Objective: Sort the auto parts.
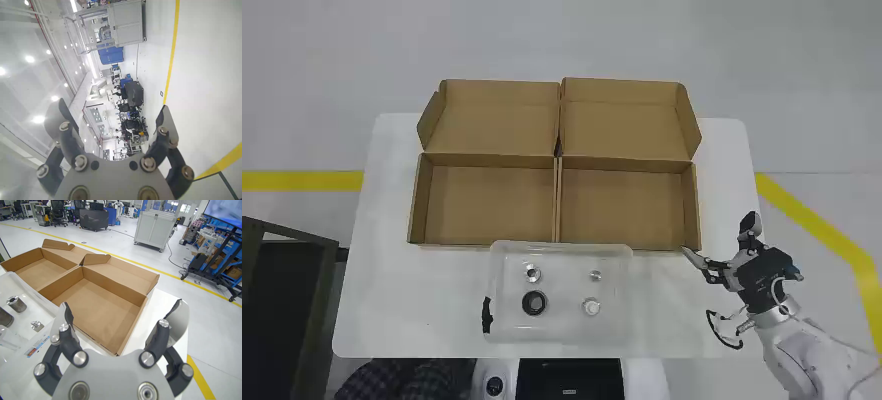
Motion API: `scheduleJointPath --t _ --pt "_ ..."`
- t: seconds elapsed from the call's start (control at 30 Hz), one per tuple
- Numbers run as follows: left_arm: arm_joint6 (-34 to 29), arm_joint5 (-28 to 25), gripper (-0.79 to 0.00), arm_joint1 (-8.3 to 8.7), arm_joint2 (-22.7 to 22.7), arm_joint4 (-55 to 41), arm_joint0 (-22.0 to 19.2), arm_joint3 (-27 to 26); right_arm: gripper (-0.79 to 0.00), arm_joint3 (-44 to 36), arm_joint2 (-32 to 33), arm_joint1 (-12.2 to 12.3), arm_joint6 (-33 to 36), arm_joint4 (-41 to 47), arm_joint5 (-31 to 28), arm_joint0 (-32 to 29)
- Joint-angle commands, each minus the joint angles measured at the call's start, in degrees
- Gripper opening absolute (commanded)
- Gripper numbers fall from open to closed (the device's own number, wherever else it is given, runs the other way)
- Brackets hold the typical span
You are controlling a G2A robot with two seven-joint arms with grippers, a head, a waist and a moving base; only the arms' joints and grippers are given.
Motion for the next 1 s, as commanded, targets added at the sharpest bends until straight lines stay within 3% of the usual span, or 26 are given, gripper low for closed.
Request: scheduleJointPath --t 0.0,0.73,0.97 --pt "0.0 0.0 -0.001 0.0 0.0 0.0 0.0 0.0 -0.001 0.0 0.0 0.0 0.0 0.0 0.0 0.0" --pt "0.0 0.0 0.0 0.0 0.0 0.0 0.0 0.0 0.0 -0.06 -0.15 0.02 0.6 -0.1 -0.19 0.22" --pt "0.0 0.0 0.0 0.0 0.0 0.0 0.0 0.0 0.0 -0.75 -0.02 0.73 6.13 -0.13 -8.86 2.48"
